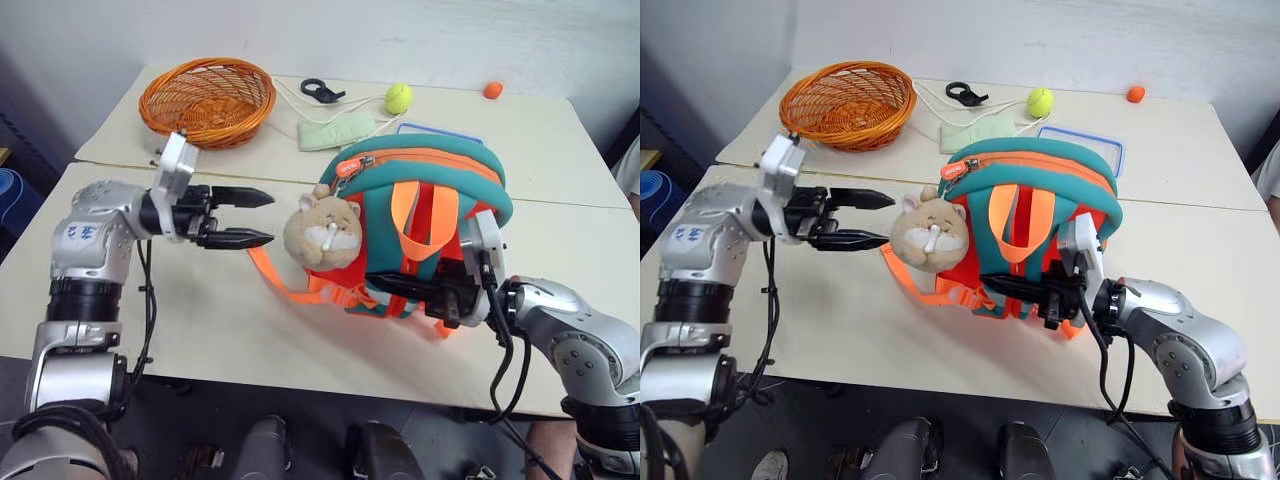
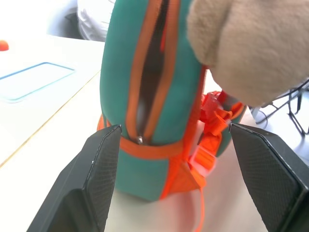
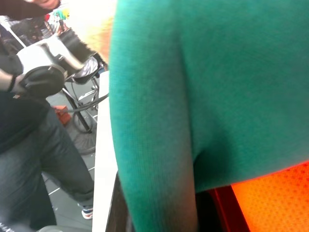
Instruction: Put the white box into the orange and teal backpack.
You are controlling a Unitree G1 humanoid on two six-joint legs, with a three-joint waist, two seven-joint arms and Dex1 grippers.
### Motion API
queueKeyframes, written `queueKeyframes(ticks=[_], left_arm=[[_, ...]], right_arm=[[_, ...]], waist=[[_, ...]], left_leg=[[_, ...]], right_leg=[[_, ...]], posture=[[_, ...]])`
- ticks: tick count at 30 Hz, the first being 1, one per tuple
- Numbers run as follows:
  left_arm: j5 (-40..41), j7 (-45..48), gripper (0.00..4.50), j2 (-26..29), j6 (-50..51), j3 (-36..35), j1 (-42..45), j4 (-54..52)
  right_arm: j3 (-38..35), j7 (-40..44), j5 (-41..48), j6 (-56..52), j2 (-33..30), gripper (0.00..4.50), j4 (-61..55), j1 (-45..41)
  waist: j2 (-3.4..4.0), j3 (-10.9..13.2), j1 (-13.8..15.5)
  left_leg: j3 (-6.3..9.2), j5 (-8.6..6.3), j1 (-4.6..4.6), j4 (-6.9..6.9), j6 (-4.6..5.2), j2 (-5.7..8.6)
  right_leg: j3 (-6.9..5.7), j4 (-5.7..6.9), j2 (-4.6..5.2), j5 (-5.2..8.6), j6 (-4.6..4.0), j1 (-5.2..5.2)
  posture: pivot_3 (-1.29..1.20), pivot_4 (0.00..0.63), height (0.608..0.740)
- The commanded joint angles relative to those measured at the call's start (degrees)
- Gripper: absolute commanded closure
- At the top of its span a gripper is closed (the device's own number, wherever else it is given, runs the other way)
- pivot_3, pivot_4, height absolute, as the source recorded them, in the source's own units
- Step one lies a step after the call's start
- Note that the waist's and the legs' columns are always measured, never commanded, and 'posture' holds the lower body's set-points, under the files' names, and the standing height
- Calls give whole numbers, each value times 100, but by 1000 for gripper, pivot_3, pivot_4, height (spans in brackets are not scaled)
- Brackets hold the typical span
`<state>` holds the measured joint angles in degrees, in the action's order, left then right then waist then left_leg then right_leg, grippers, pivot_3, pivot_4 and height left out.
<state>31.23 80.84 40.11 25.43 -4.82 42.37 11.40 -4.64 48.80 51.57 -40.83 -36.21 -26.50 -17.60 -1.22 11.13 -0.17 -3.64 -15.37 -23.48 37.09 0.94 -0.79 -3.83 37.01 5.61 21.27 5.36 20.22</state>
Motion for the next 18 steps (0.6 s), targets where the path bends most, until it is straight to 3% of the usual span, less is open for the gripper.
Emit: queueKeyframes(ticks=[1, 8, 13, 16, 18], left_arm=[[605, -382, 776, 109, 411, -468, -387, -1288], [1375, -1540, 776, -268, 1032, -659, -951, -2922], [1117, -1923, 776, -631, 738, -249, -1179, -3339], [838, -1949, 1353, -634, 449, -89, -1292, -3213], [618, -2000, 2005, -627, 176, -77, -1303, -3051]], right_arm=[[-30, 23, -47, 136, 22, 4500, -39, -100], [18, 87, -163, 121, 13, 4500, 20, -90], [84, 152, -222, 134, 38, 4500, 70, -104], [119, 158, -251, 172, 84, 4500, 103, -142], [129, 156, -271, 191, 124, 4500, 120, -164]], waist=[[0, 0, -9], [1, 0, -4], [1, 0, 0], [1, 0, -15], [2, 0, -9]], left_leg=[[1, 0, 0, -1, 0, 0], [3, 1, 8, 2, -1, -1], [0, 1, 13, 1, -2, -1], [-8, 2, 19, -2, -3, -2], [-7, 3, 20, -1, -5, -4]], right_leg=[[0, 0, 0, 0, 0, 0], [4, -11, 2, 0, 0, -6], [4, -10, 1, 0, 0, -11], [8, -10, -5, 0, 0, -11], [8, -9, -7, 0, 0, -12]], posture=[[0, 150, 740], [0, 150, 740], [0, 150, 740], [0, 150, 740], [0, 150, 740]])
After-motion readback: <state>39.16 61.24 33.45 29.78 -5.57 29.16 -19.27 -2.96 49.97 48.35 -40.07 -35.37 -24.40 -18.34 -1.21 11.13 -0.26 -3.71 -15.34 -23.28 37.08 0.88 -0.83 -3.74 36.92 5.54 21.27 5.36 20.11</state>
